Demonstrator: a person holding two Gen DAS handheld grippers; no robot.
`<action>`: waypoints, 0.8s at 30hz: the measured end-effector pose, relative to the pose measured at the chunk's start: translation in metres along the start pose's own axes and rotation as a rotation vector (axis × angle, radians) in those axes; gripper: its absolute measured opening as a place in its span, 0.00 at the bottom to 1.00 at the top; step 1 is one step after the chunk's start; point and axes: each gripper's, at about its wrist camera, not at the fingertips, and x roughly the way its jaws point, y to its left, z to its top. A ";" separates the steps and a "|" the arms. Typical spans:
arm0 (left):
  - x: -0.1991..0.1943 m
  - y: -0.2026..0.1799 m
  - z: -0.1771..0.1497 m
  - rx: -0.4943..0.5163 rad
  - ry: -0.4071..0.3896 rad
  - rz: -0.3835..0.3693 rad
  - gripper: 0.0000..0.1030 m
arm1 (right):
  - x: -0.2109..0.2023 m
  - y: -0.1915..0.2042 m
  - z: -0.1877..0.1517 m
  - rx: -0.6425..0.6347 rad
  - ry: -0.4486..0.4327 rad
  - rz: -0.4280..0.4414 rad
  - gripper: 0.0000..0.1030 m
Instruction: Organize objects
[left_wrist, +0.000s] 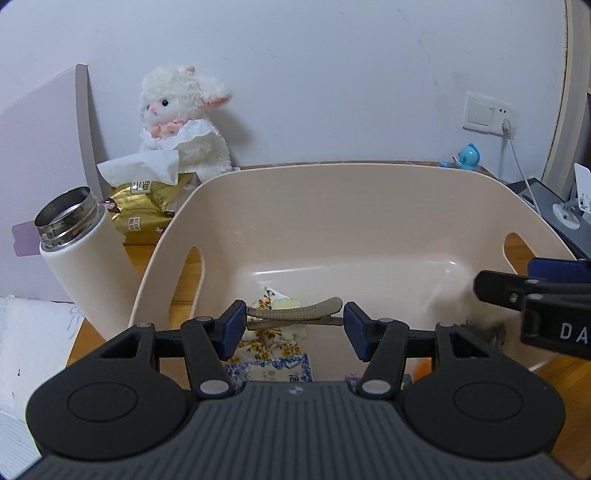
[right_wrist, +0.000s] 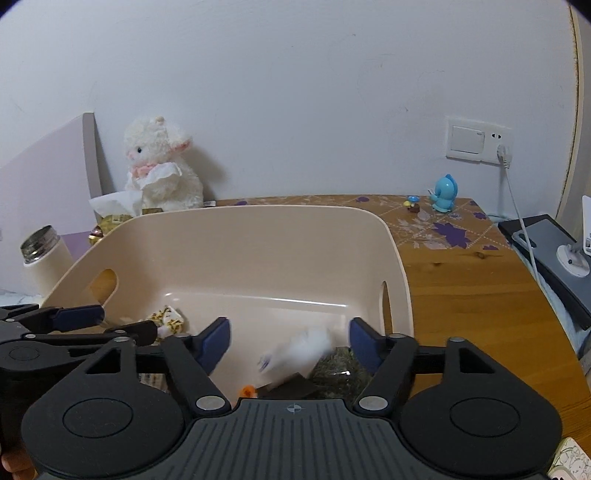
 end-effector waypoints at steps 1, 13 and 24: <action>-0.003 -0.001 0.000 0.004 -0.003 0.000 0.59 | -0.003 0.001 0.000 -0.006 0.004 0.001 0.84; -0.058 0.007 -0.009 -0.003 -0.068 0.022 0.84 | -0.065 0.011 -0.025 -0.086 -0.033 0.006 1.00; -0.105 0.011 -0.034 0.007 -0.096 -0.001 0.88 | -0.099 0.009 -0.062 -0.056 0.003 0.019 1.00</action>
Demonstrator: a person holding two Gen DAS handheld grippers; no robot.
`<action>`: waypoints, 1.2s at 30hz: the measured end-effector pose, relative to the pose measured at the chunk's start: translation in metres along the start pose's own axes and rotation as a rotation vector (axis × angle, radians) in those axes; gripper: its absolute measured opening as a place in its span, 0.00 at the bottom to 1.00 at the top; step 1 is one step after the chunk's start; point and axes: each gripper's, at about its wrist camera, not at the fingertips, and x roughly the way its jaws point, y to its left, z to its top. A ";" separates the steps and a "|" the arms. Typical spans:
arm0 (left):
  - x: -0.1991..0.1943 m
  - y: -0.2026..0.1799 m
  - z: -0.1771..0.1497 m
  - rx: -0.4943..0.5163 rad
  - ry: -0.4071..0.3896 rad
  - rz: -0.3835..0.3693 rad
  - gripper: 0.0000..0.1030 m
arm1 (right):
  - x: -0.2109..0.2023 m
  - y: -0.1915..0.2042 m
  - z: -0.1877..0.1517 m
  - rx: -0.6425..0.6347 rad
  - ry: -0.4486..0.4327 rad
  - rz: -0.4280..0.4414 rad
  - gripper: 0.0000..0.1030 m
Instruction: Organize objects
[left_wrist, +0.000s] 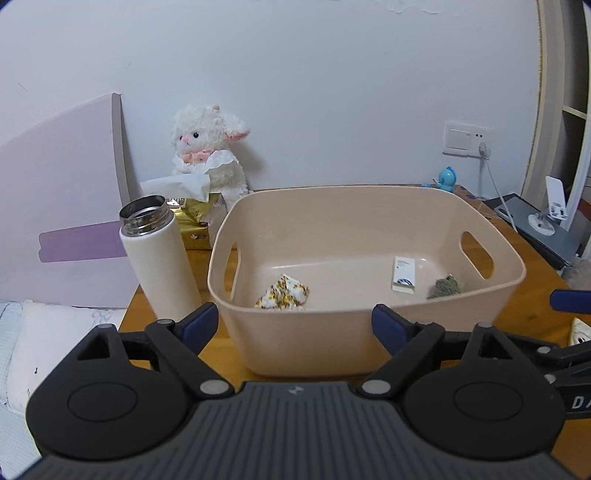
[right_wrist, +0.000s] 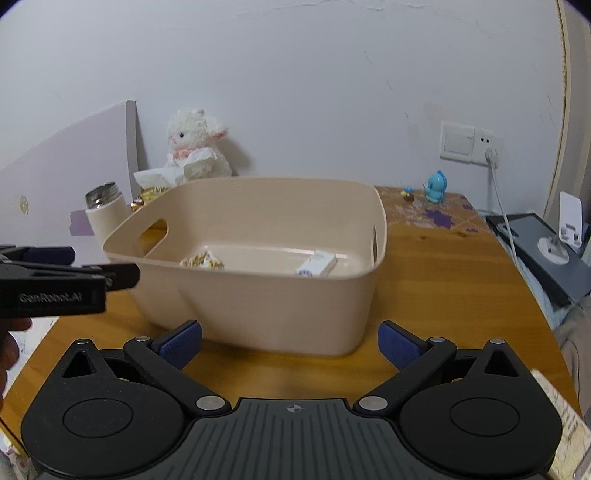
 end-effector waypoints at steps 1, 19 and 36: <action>-0.004 -0.001 -0.003 0.008 -0.004 0.002 0.88 | -0.003 0.000 -0.004 0.000 0.003 -0.001 1.00; -0.082 -0.007 -0.047 -0.009 -0.015 -0.003 0.88 | -0.063 0.003 -0.035 0.005 -0.031 -0.008 1.00; -0.126 -0.003 -0.076 -0.038 -0.008 0.019 0.88 | -0.112 -0.001 -0.065 0.058 -0.107 -0.013 1.00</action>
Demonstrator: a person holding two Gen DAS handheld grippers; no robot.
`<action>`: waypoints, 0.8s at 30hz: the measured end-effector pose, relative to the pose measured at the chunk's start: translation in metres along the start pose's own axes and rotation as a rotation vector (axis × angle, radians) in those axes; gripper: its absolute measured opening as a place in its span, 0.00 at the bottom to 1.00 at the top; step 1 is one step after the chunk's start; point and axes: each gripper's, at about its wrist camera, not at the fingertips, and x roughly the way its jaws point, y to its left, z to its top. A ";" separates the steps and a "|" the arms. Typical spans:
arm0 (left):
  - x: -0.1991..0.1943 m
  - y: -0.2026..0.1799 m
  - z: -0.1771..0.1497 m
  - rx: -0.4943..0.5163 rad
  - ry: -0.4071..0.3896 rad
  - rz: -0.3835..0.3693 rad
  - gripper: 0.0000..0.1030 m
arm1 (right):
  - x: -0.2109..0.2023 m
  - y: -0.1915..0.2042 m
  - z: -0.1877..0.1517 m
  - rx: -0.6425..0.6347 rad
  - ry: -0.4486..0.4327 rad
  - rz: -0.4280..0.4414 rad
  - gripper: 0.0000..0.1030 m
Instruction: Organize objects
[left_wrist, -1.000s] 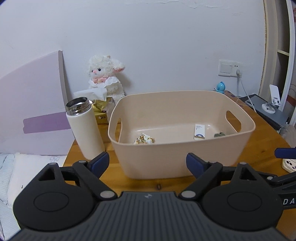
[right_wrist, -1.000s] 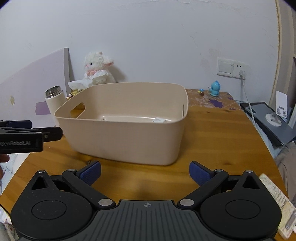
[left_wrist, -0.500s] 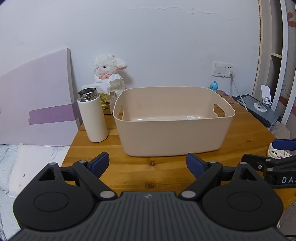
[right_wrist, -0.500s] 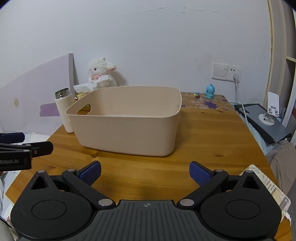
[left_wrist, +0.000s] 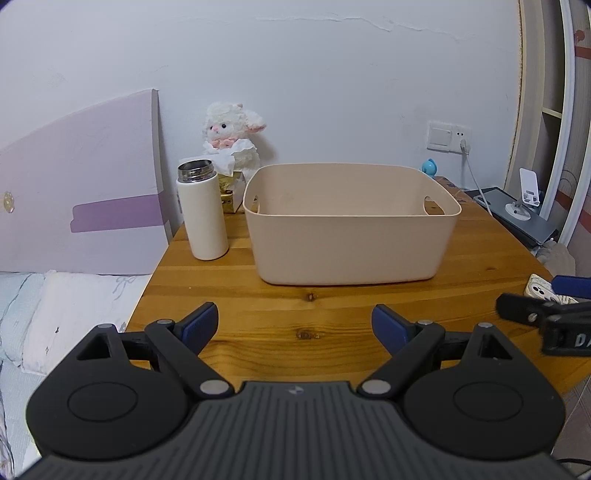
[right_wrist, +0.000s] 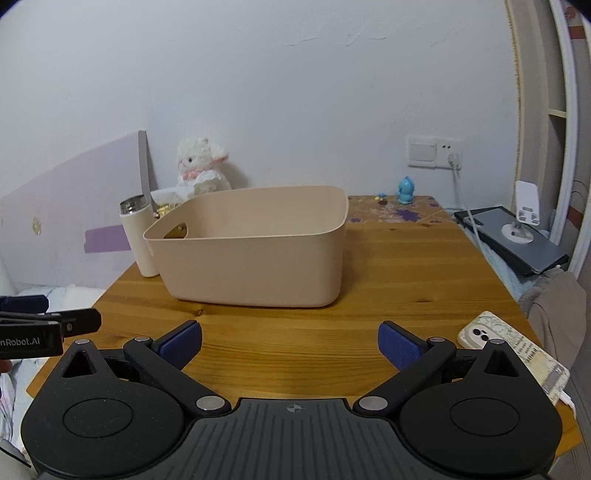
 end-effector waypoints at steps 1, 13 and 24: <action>-0.002 0.001 -0.001 -0.001 0.001 -0.001 0.88 | -0.003 -0.001 -0.001 0.002 -0.004 -0.003 1.00; -0.018 0.000 -0.010 0.020 -0.008 0.014 0.88 | -0.021 -0.005 -0.009 0.004 -0.005 -0.029 1.00; -0.013 0.004 -0.014 0.008 0.007 0.022 0.95 | -0.003 -0.009 -0.009 -0.009 0.016 -0.041 1.00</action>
